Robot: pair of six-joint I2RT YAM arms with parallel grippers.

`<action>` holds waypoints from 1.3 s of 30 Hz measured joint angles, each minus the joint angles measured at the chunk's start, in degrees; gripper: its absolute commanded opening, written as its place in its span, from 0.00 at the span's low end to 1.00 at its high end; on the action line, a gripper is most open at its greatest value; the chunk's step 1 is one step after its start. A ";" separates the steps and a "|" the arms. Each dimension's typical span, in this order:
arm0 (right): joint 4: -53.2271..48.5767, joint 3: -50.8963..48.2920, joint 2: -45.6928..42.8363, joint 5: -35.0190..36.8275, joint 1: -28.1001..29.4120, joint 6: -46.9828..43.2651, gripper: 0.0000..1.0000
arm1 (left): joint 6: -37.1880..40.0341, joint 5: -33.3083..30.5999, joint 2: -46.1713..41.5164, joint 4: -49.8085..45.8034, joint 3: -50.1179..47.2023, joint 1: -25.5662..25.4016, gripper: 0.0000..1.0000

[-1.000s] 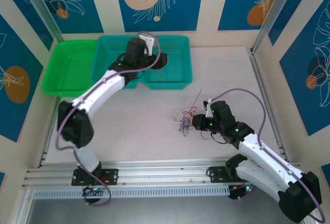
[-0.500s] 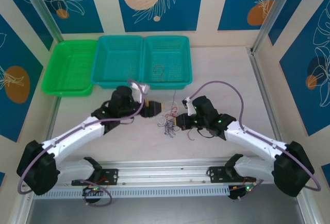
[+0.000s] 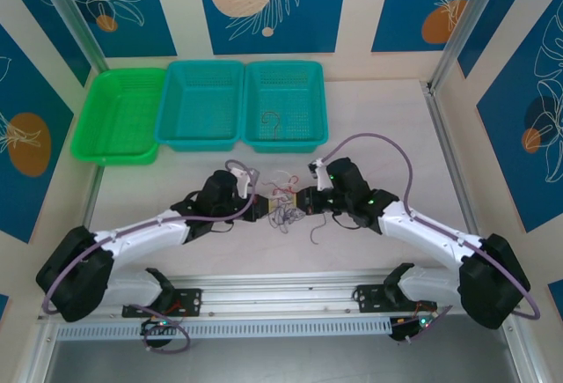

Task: Untangle the cables

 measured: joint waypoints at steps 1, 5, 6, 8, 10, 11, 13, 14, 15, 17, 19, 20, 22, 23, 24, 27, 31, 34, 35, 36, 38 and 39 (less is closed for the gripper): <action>-0.02 -1.07 -1.22 -0.52 -1.88 0.90 0.04 | 0.02 -0.63 -1.22 0.04 -0.28 0.07 0.00; -0.59 -7.15 -7.82 -4.28 -12.22 3.89 0.14 | -0.02 -3.15 -6.32 -0.61 -3.39 1.66 0.00; -0.92 -8.68 -9.05 -4.55 -14.51 4.48 0.18 | -0.04 -3.98 -7.37 -1.25 -4.68 2.58 0.00; -1.81 -10.47 -10.03 -4.96 -15.93 5.11 0.20 | -0.04 -5.14 -8.31 -2.62 -6.43 3.48 0.00; -2.27 -11.17 -10.05 -5.81 -15.87 5.25 0.21 | -0.04 -5.88 -8.39 -4.15 -7.32 3.74 0.00; -2.45 -11.23 -10.03 -6.03 -15.78 5.27 0.21 | -0.04 -6.25 -8.35 -4.72 -7.52 3.80 0.00; -2.34 -11.19 -10.01 -6.34 -15.58 5.20 0.23 | -0.04 -6.99 -8.26 -5.42 -7.61 3.98 0.00; -2.29 -11.13 -9.84 -6.67 -15.50 5.03 0.23 | -0.04 -7.37 -8.24 -5.60 -7.63 4.02 0.00; -2.16 -11.08 -9.57 -7.10 -15.52 4.85 0.23 | -0.04 -7.76 -8.24 -5.88 -7.63 4.13 0.00; -1.90 -10.91 -9.05 -8.28 -15.52 4.37 0.26 | -0.04 -8.26 -8.24 -6.36 -7.69 4.31 0.00; -1.62 -10.60 -8.61 -9.60 -15.50 3.85 0.31 | -0.07 -8.50 -8.24 -6.54 -7.91 4.39 0.00; -1.51 -10.40 -8.33 -10.01 -15.50 3.50 0.38 | -0.07 -8.68 -8.26 -6.56 -8.09 4.44 0.00; -1.86 -9.60 -7.50 -9.90 -15.15 3.02 0.45 | -0.07 -8.87 -8.26 -6.64 -8.44 4.52 0.00; -2.23 -8.94 -6.75 -9.49 -14.84 2.62 0.45 | -0.07 -9.05 -8.26 -6.69 -8.66 4.52 0.00; -2.78 -8.04 -5.75 -8.72 -14.34 2.23 0.46 | -0.07 -9.33 -8.24 -6.75 -8.90 4.52 0.00; -3.56 -5.92 -2.14 -7.91 -12.52 1.16 0.45 | -0.31 -10.54 -7.69 -7.10 -9.40 4.61 0.00; -5.16 -2.86 4.37 -7.82 -9.88 -0.70 0.45 | -0.55 -12.11 -5.53 -7.96 -9.75 4.76 0.00; -6.60 0.33 8.20 -6.97 -7.85 -1.99 0.46 | -0.90 -12.24 -4.96 -7.93 -10.60 4.81 0.00; -6.73 1.29 8.94 -6.84 -7.43 -2.32 0.46 | -0.94 -12.24 -4.96 -7.93 -10.78 4.85 0.00; -6.75 2.36 9.60 -6.80 -7.19 -2.69 0.47 | -0.98 -12.24 -4.96 -7.93 -10.84 4.85 0.00; -6.73 4.42 10.60 -6.38 -7.15 -3.06 0.47 | -0.98 -12.26 -5.11 -7.82 -10.84 4.85 0.00; -6.71 5.68 11.23 -6.12 -7.15 -3.37 0.47 | -0.98 -12.26 -5.35 -7.85 -10.84 4.87 0.00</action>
